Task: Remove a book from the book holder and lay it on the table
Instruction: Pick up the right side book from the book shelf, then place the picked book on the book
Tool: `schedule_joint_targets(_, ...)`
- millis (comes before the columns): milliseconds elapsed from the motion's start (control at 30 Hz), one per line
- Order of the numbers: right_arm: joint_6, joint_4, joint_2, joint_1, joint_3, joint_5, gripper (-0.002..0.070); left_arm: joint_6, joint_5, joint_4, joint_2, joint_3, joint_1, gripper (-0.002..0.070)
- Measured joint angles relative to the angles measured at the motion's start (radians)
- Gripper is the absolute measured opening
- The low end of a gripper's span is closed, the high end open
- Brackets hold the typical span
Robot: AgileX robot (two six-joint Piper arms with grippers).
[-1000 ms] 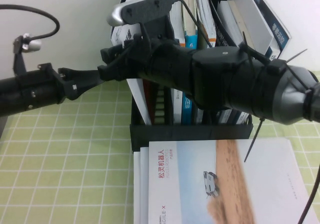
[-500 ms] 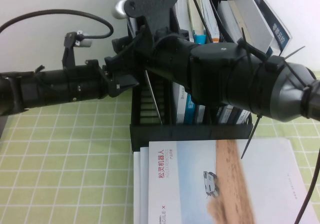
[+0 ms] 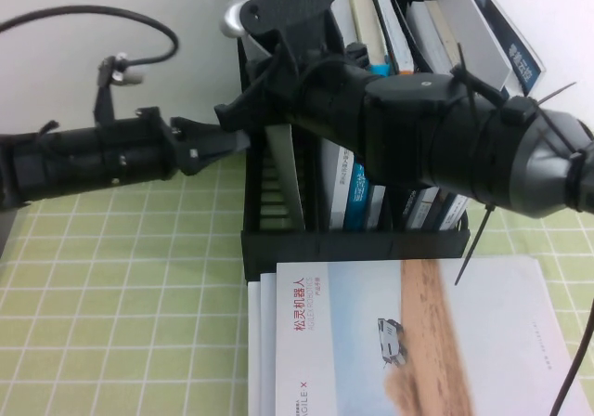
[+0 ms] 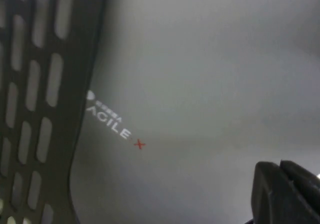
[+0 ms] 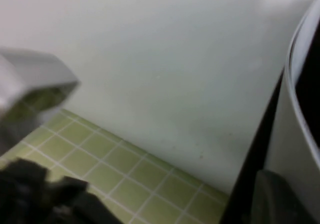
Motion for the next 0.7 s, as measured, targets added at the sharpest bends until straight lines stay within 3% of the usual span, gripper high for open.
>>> schedule_joint_targets(300, -0.020, 0.004, -0.191, -0.003, 0.000, 0.093, 0.0004, -0.075, 0.047, 0.010, -0.092, 0.006, 0.137, -0.0003)
schedule_joint_targets(567, 0.034, 0.000, -0.370, -0.003, 0.000, 0.375, 0.0004, -0.243, -0.030, 0.195, -0.352, 0.011, 0.143, -0.0003)
schedule_joint_targets(700, 0.172, -0.090, -0.391, -0.003, 0.000, 0.527, 0.0004, -0.312, -0.045, 0.241, -0.479, 0.012, 0.143, -0.0003)
